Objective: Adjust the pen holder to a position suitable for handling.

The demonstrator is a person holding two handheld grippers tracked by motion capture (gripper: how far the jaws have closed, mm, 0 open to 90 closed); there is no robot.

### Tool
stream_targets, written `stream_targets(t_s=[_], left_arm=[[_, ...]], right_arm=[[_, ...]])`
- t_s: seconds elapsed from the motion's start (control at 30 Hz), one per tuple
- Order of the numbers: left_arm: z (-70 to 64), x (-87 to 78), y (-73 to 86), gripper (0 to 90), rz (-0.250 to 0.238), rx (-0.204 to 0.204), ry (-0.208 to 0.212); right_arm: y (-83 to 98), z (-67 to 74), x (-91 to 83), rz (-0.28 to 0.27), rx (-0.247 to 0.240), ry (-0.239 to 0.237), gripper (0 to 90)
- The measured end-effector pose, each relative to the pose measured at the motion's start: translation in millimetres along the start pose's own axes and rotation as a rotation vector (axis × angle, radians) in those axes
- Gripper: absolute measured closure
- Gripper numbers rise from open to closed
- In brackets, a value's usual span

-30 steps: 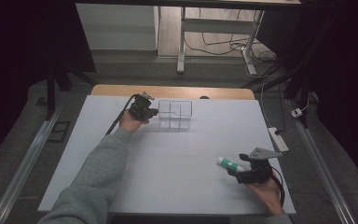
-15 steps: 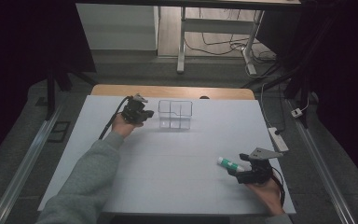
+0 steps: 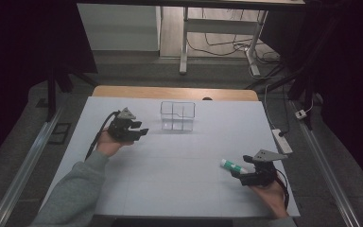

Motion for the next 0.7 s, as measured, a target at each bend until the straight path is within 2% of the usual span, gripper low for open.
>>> stream_targets(t_s=[0.13, 0.23, 0.3, 0.33, 0.37, 0.53, 0.7], left_arm=[[-9.5, -7.3, 10.8, 44.1, 0.005, -0.005, 0.002], [-19.7, -14.4, 22.5, 41.0, 0.022, 0.007, -0.006], [-25.7, -19.0, 30.7, 38.4, 0.027, 0.012, -0.005], [-31.1, -22.4, 40.0, 37.8, 0.024, 0.008, 0.009], [-31.1, -22.4, 40.0, 37.4, 0.024, 0.008, 0.009], [-41.0, -25.2, 62.2, 34.1, 0.034, 0.01, 0.025], [-44.9, -28.9, 71.0, 28.8, 0.041, 0.003, 0.016]], right_arm=[[-0.1, -0.3, 0.0, -0.001, 0.005, -0.005, 15.6], [-0.2, -0.6, -1.8, -0.008, 0.008, -0.004, 15.6], [0.1, -0.6, -3.0, -0.013, 0.012, -0.004, 15.7], [0.2, -0.7, -3.5, -0.012, 0.013, -0.005, 15.6], [0.2, -0.8, -3.7, -0.014, 0.016, -0.007, 15.6], [1.1, -0.8, -5.2, -0.015, 0.011, 0.0, 15.8], [2.1, -1.4, -6.3, -0.019, 0.018, 0.0, 15.8]])
Point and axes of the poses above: each handheld gripper's, and its own axes: x roughly forward along the jaws, y roughly out of its underside, z roughly to its left, the point moved 1 cm from there along x, roughly forward along the jaws, and after that the axes turned 8 degrees about y, right-handed, at the moved point
